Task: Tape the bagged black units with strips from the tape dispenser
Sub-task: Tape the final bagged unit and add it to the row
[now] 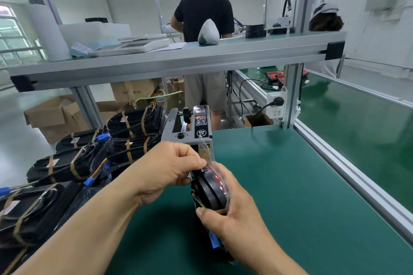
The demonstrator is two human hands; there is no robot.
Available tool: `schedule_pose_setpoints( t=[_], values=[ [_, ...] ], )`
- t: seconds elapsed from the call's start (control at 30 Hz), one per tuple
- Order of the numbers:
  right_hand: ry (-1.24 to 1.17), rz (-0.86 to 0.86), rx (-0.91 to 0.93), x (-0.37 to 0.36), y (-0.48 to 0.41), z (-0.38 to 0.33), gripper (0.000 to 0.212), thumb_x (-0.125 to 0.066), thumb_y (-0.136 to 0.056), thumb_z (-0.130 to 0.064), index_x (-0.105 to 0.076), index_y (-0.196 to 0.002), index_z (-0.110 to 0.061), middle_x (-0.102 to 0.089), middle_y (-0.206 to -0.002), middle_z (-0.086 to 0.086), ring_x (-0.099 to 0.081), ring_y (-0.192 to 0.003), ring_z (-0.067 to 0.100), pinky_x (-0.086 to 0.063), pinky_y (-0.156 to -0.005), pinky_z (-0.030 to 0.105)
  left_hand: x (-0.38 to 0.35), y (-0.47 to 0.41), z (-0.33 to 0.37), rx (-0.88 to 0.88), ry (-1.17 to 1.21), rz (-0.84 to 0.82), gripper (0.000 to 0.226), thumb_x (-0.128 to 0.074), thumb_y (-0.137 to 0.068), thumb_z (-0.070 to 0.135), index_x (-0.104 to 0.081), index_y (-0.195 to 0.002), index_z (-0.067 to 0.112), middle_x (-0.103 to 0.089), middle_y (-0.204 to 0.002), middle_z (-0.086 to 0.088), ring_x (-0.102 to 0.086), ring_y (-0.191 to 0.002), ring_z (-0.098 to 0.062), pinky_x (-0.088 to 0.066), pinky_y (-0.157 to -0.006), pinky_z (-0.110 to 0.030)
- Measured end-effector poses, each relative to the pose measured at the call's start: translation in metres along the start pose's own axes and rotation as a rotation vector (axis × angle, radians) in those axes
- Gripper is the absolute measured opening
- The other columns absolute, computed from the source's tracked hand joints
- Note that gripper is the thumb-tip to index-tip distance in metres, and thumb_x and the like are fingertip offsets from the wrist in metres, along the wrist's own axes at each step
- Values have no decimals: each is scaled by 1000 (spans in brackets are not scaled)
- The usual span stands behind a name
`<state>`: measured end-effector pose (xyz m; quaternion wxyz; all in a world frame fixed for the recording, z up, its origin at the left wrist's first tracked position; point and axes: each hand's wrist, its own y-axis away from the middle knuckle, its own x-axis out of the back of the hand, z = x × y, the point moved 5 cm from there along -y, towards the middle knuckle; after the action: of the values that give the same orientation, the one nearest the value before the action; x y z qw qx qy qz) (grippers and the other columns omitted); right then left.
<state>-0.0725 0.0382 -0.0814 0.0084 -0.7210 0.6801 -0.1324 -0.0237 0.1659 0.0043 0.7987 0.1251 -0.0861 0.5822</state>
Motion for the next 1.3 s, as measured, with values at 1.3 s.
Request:
schedule_pose_setpoints(
  t=[1.3],
  values=[
    [35,-14,-16,-5,2,-2,93,-68,-58,-43,-36,-145,-48,-57,-134,-19,-60,-116,0,-49,-102,28,6,10,-1,-117,-93,87,14,-71,-85,4,-63,-77,-5,-60,-75,-17,-55,-72,-23,-48,-74,-38]
  ],
)
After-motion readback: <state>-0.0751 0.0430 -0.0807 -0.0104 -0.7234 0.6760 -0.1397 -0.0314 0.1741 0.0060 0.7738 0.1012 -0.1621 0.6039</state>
